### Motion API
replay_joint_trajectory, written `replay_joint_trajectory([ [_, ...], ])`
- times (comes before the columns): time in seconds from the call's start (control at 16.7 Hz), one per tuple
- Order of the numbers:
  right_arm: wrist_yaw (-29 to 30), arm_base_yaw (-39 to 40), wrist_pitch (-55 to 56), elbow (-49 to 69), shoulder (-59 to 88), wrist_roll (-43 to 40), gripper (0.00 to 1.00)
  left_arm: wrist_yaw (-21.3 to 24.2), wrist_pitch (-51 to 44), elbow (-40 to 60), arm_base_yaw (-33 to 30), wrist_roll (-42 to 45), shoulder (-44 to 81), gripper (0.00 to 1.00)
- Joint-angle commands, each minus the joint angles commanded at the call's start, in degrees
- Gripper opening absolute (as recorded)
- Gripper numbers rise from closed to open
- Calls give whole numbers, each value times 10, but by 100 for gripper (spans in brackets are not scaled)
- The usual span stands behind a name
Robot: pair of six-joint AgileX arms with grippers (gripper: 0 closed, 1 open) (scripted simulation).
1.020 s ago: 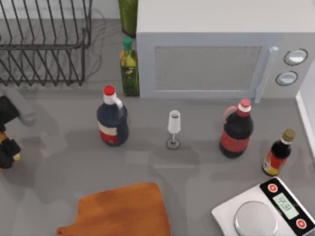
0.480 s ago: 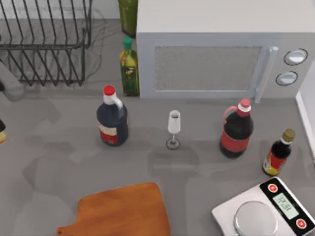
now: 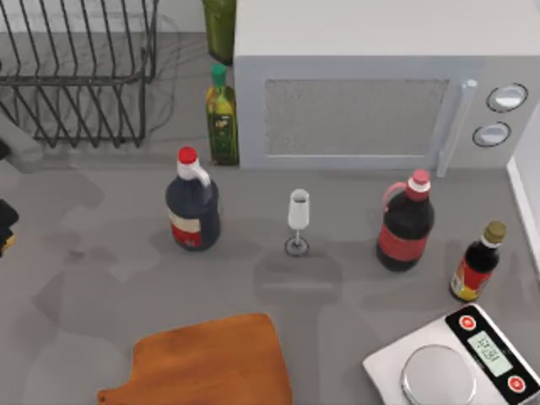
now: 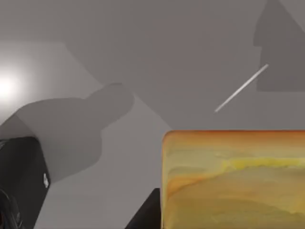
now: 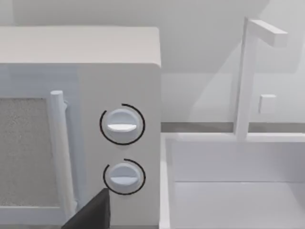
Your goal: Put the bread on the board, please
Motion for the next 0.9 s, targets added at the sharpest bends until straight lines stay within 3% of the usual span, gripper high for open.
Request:
replay_joint_trajectory([
  [0.36, 0, 0, 0, 0, 0, 0, 100, -10, 20, -35, -39, -295, 15, 0],
  [0.9, 0, 0, 0, 0, 0, 0, 100, -14, 34, -109, -168, -968, 23, 0],
])
